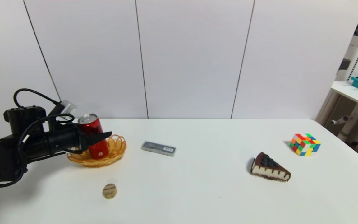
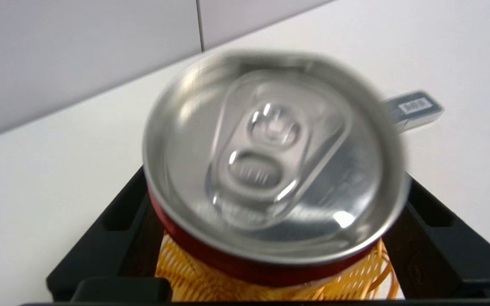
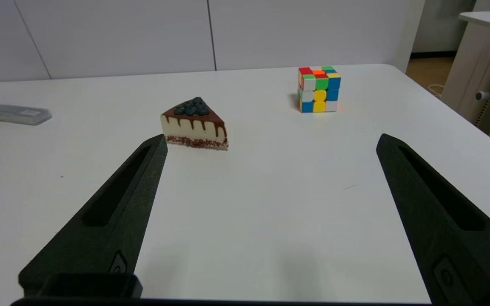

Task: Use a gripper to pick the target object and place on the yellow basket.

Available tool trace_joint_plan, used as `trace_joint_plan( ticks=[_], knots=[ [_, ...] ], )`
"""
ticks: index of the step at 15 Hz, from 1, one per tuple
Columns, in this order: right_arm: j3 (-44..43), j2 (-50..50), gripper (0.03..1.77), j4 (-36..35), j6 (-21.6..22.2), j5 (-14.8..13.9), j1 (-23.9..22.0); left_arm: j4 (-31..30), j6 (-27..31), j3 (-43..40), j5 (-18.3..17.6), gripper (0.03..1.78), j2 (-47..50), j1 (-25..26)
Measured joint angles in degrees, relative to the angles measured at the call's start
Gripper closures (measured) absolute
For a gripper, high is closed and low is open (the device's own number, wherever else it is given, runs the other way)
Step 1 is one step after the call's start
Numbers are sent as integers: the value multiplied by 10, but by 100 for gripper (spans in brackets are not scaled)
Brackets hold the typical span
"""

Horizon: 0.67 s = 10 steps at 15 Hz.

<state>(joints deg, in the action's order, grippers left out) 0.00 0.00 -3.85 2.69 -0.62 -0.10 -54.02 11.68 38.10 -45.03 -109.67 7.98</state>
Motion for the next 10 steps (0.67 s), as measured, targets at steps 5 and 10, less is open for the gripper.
trace_joint_plan(
  ticks=[5,10],
  knots=[
    [0,0,10,0,0,0,0,16,-60,2,22,24,125,0],
    [0,0,10,0,0,0,0,141,-90,28,112,17,315,5]
  ],
)
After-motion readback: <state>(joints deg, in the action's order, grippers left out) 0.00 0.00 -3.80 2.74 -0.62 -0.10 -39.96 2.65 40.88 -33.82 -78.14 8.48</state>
